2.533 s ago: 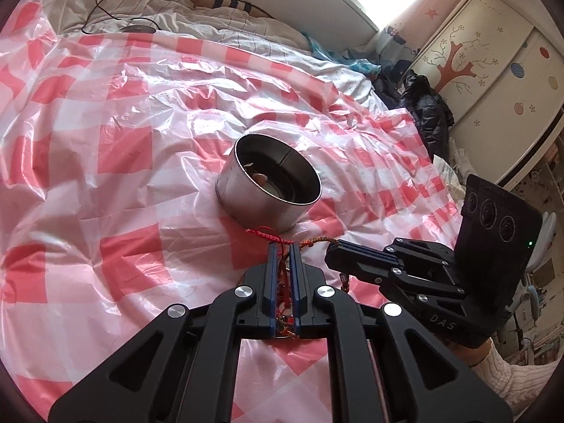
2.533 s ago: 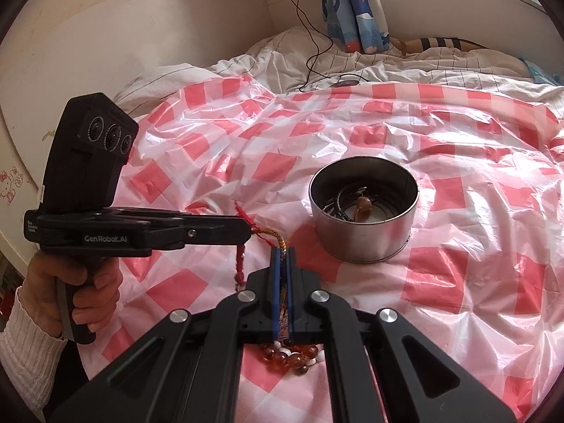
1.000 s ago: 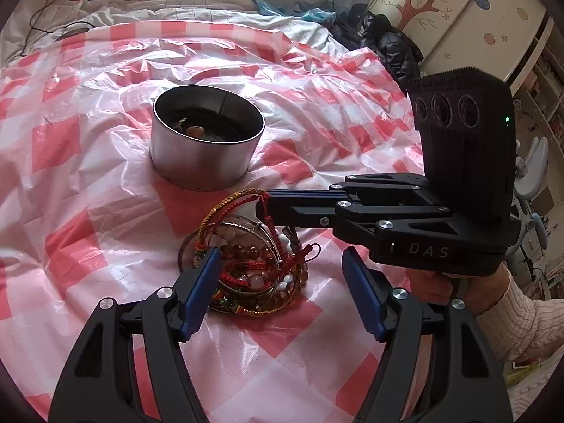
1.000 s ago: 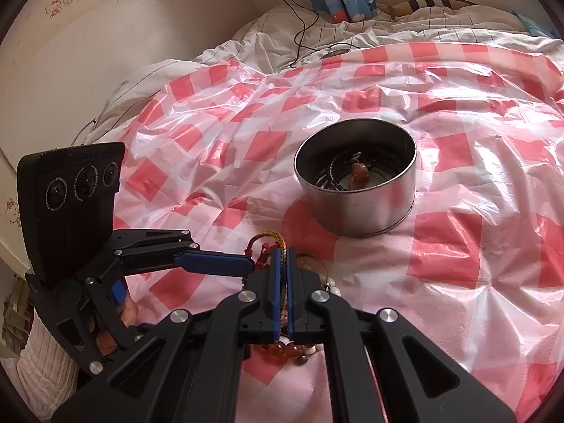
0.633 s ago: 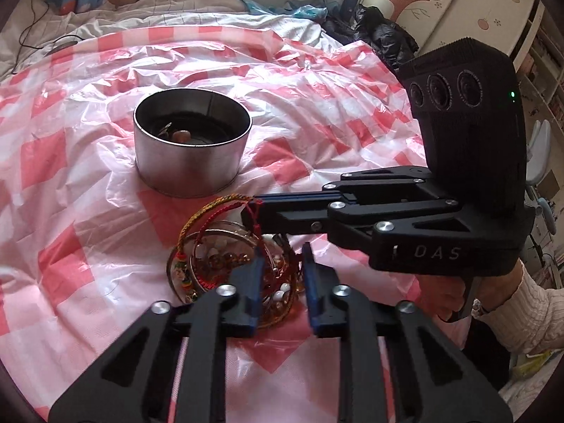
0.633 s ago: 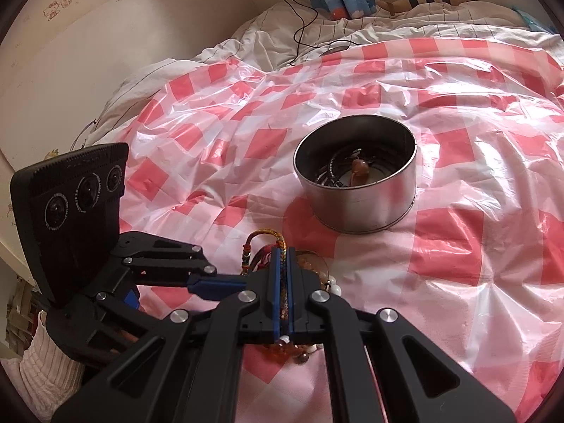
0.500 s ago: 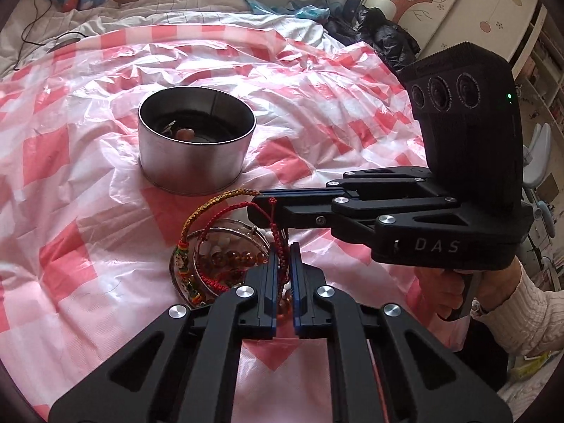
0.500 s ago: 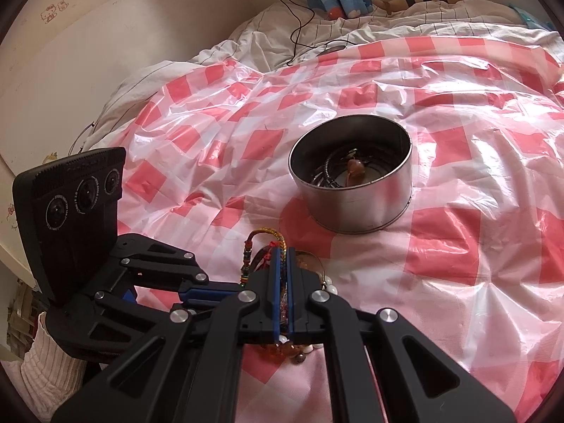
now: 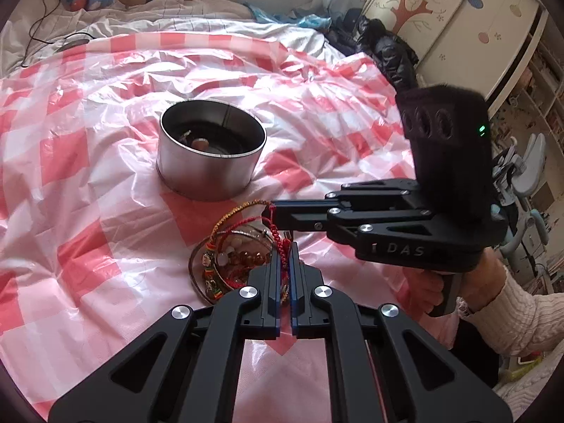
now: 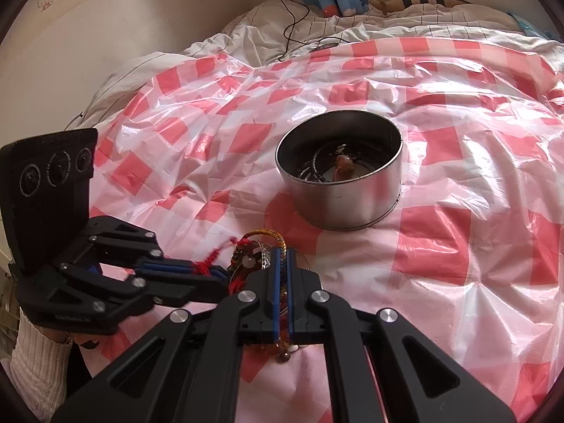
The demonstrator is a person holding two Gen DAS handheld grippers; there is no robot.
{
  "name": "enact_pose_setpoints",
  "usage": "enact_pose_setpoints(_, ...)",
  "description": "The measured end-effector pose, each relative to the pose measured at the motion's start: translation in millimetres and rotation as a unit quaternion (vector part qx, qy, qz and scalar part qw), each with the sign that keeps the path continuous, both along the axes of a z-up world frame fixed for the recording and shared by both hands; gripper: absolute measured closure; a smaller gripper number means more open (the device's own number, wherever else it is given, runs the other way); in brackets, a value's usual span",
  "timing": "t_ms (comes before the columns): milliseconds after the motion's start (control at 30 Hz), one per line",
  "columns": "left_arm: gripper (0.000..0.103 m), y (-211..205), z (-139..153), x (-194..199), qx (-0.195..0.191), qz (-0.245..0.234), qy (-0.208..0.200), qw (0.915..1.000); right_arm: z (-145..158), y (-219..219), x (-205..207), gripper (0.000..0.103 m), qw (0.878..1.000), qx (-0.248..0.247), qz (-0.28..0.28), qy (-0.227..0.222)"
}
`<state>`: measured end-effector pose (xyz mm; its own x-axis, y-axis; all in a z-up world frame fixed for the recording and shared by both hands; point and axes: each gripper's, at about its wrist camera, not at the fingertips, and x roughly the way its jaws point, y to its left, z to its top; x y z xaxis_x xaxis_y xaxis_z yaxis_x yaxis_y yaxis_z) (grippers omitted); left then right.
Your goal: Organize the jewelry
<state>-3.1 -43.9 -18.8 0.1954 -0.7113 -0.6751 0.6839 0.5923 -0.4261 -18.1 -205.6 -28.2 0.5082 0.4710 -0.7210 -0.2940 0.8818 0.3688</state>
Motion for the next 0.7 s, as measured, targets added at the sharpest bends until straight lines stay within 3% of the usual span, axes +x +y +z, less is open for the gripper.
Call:
enact_pose_setpoints(300,0.1,52.5,43.5,4.2,-0.107,0.041,-0.033,0.9928,17.0,-16.4,-2.7,0.099,0.998,0.053,-0.015,-0.03)
enact_pose_setpoints(467,0.1,53.8,51.8,6.9,-0.097,0.055,-0.047,0.9927,39.6,-39.4,-7.6,0.099,0.992,0.096,-0.041,-0.073)
enact_pose_setpoints(700,0.1,16.4,58.6,23.1,-0.076,0.058,-0.051,0.9941,63.1,-75.7,-11.9,0.099,0.982,0.11,-0.1,-0.112)
